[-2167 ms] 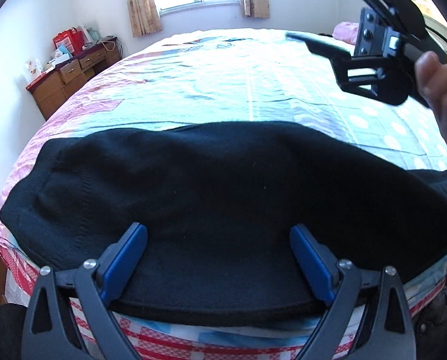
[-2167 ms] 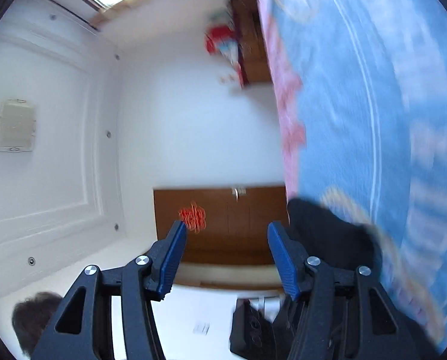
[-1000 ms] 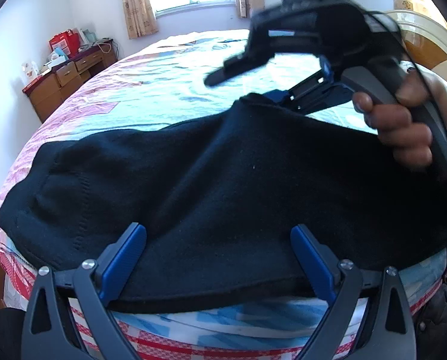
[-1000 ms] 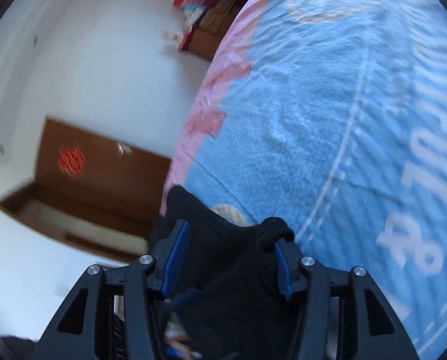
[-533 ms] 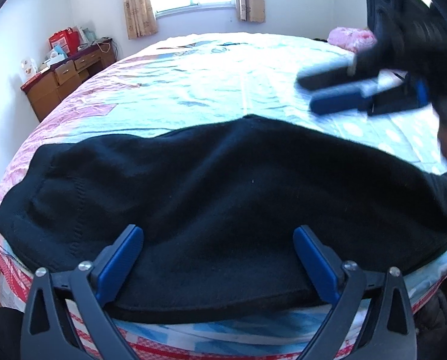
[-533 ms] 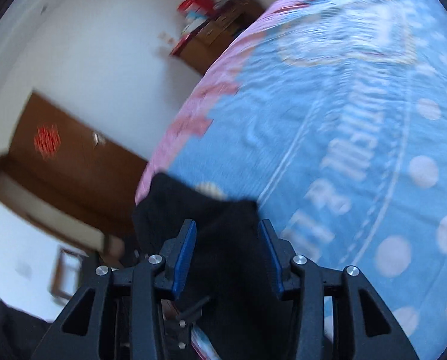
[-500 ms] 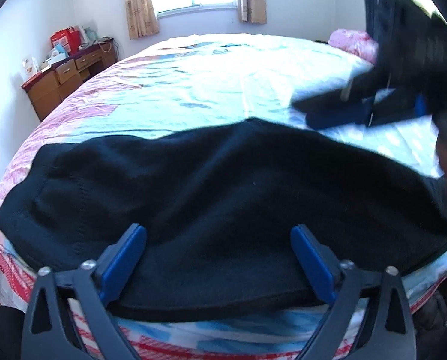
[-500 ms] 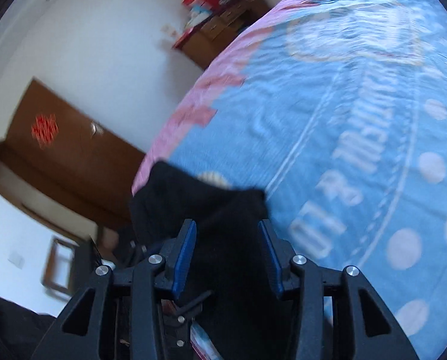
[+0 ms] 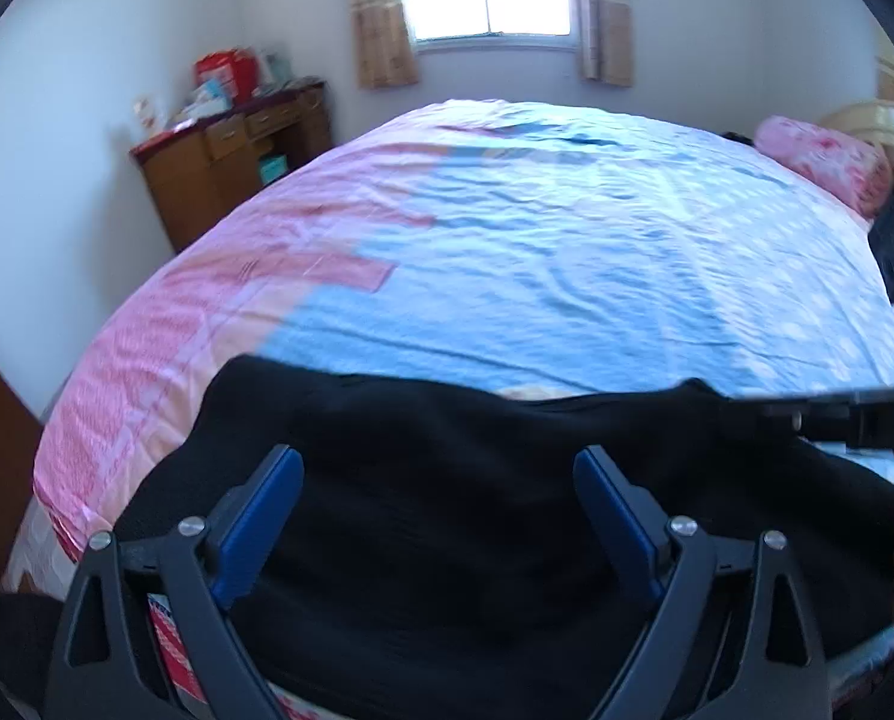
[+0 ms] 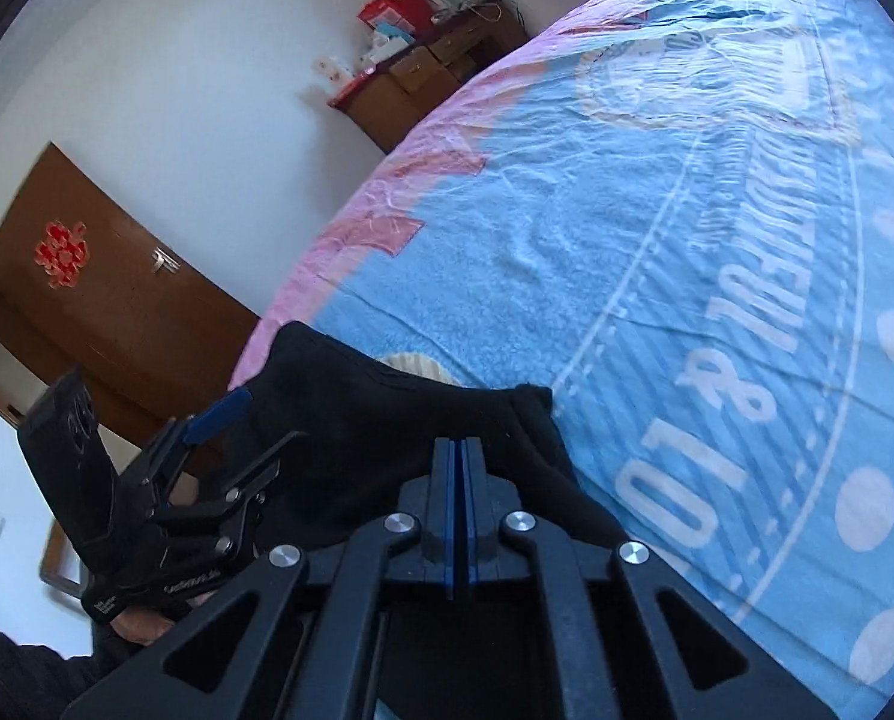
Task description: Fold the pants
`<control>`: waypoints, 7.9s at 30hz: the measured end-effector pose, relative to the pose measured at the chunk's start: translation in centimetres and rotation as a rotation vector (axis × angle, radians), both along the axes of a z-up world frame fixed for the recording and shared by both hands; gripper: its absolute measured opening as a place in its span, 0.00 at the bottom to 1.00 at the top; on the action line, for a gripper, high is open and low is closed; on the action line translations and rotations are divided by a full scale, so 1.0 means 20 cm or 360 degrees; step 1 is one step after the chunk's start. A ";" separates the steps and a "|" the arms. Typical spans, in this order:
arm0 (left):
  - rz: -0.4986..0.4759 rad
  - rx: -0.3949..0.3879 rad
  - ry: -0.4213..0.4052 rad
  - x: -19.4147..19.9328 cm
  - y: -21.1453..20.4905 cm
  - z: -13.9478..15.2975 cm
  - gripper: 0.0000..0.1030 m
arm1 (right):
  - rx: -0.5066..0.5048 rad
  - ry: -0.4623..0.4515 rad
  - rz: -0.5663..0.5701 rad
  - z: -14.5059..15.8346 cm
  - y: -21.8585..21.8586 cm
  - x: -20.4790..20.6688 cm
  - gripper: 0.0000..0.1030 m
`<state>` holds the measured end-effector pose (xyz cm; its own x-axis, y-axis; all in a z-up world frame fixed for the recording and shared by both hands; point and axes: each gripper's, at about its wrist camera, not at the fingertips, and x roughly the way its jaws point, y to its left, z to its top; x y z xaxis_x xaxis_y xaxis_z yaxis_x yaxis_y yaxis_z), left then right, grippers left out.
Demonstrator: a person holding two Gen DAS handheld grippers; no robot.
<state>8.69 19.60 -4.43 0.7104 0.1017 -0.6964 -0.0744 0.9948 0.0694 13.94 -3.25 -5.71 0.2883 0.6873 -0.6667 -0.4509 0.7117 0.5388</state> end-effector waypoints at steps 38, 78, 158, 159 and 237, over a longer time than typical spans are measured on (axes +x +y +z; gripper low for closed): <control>-0.0294 -0.0138 -0.0041 -0.08 -0.21 -0.03 0.99 | -0.0205 -0.0170 -0.0648 0.21 -0.64 -0.24 0.03; -0.0257 0.0096 0.0276 -0.23 -0.46 -0.20 0.99 | -0.1006 -0.0091 0.0252 -0.01 -0.89 -0.45 0.70; -0.1030 -0.0180 0.0118 -0.62 -0.94 0.00 0.99 | 0.0400 -0.0325 -0.2044 0.17 -2.44 -1.95 0.30; -0.1012 -0.0183 0.0118 -0.61 -0.93 0.00 0.99 | 0.0324 -0.0375 -0.2124 0.22 -2.42 -2.01 0.30; -0.1040 -0.0371 0.0049 -0.48 -0.99 0.17 0.95 | 0.0492 0.0307 -0.0833 -0.03 -1.24 -1.32 0.08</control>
<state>-0.91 -0.18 -1.11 0.5546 -0.4949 -0.6689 0.5433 0.8243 -0.1594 -12.47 -28.05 -6.41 0.5328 0.6570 -0.5333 0.0400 0.6099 0.7914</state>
